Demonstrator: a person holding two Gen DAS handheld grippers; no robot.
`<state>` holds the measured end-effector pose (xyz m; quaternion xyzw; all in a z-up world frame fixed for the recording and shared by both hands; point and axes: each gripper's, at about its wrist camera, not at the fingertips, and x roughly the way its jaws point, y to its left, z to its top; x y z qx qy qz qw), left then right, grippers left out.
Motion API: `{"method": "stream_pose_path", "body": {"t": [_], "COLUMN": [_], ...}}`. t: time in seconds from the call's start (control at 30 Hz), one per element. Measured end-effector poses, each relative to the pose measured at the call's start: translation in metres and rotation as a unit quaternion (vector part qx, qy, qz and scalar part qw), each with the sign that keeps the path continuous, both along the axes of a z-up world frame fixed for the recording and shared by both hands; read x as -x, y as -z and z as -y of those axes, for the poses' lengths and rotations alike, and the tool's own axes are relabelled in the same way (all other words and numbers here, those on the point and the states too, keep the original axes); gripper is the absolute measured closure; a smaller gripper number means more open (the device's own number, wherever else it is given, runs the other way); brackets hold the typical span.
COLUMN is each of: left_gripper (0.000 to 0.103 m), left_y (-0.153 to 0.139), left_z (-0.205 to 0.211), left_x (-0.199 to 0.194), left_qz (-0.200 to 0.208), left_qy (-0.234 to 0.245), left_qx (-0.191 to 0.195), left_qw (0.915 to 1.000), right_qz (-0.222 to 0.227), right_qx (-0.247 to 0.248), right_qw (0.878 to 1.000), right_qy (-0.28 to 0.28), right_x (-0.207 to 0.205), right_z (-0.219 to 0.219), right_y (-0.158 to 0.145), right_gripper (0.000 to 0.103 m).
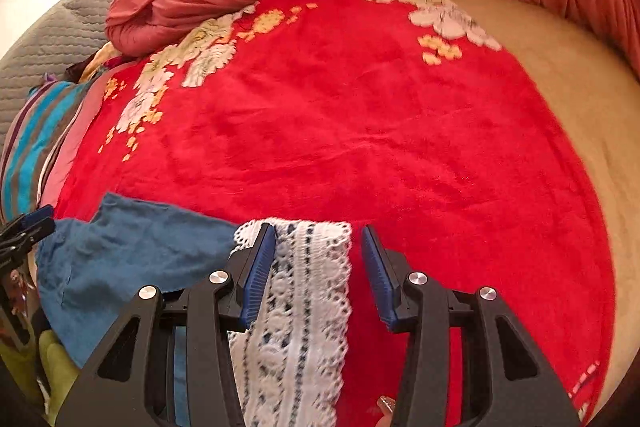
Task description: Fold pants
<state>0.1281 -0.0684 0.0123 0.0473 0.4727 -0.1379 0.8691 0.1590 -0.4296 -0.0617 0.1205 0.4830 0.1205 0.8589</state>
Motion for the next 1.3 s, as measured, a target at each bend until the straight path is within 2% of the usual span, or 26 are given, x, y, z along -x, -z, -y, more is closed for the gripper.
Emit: {"method": "stream_pose_path", "body": {"t": [0.17, 0.23, 0.33, 0.37, 0.43, 0.53, 0.67, 0.77, 0.83, 0.9, 1.0, 1.07, 1.13, 1.2, 1.27, 1.3], "left_gripper": [0.049, 0.045, 0.045, 0.05, 0.097, 0.099, 0.101, 0.102, 0.102, 0.101, 0.099, 0.097, 0.09, 0.079, 0.076, 0.076], "left_y": [0.034, 0.051, 0.062, 0.064, 0.063, 0.052, 0.031, 0.025, 0.028, 0.04, 0.06, 0.066, 0.064, 0.057, 0.044, 0.039], "left_z": [0.014, 0.014, 0.018, 0.022, 0.028, 0.037, 0.042, 0.047, 0.054, 0.055, 0.048, 0.044, 0.038, 0.027, 0.008, 0.002], "left_x": [-0.038, -0.052, -0.057, -0.056, -0.052, -0.045, -0.048, -0.056, -0.059, -0.065, -0.072, -0.072, -0.069, -0.066, -0.057, -0.052], "left_qz": [-0.046, -0.075, -0.089, -0.086, -0.087, -0.065, -0.022, -0.009, 0.0, -0.01, -0.033, -0.027, -0.025, -0.021, -0.005, 0.005], "left_qy": [0.006, -0.006, -0.006, -0.001, 0.012, 0.026, 0.025, 0.022, 0.025, 0.02, 0.008, 0.009, 0.011, 0.001, -0.021, -0.033], "left_qx": [0.001, 0.013, 0.031, 0.026, 0.033, 0.01, -0.003, -0.008, -0.028, -0.038, -0.029, -0.024, -0.013, 0.005, 0.016, 0.007], "left_qw": [0.9989, 0.9971, 0.9955, 0.996, 0.9956, 0.9975, 0.9994, 0.9997, 0.9993, 0.999, 0.999, 0.9993, 0.9996, 0.9998, 0.9996, 0.9994], "right_qz": [0.001, 0.005, 0.01, 0.009, 0.016, 0.051, 0.096, 0.107, 0.089, 0.058, 0.036, 0.035, 0.037, 0.048, 0.063, 0.072], "right_qx": [-0.023, -0.032, -0.037, -0.044, -0.045, -0.059, -0.057, -0.007, 0.027, 0.039, 0.068, 0.076, 0.083, 0.09, 0.094, 0.103], "right_qw": [1.0, 0.999, 0.999, 0.998, 0.998, 0.996, 0.993, 0.994, 0.995, 0.997, 0.997, 0.996, 0.996, 0.995, 0.993, 0.992], "right_qy": [-0.01, -0.014, -0.027, -0.034, -0.037, -0.034, -0.033, -0.035, -0.032, -0.031, -0.032, -0.028, -0.019, 0.007, 0.015, 0.022], "right_x": [0.003, 0.004, 0.006, 0.007, 0.009, 0.015, 0.012, -0.002, -0.016, -0.027, -0.032, -0.032, -0.031, -0.021, -0.009, 0.002], "right_z": [0.002, 0.004, 0.002, 0.0, -0.002, 0.001, 0.006, 0.001, -0.003, -0.006, -0.012, -0.014, -0.013, -0.005, 0.001, 0.004], "right_y": [0.008, 0.01, 0.012, 0.013, 0.011, -0.008, -0.038, -0.044, -0.035, -0.019, 0.005, 0.01, 0.007, -0.004, -0.015, -0.022], "right_gripper": [0.059, 0.059, 0.068, 0.076, 0.081, 0.085, 0.087, 0.087, 0.087, 0.087, 0.086, 0.085, 0.077, 0.052, 0.052, 0.051]}}
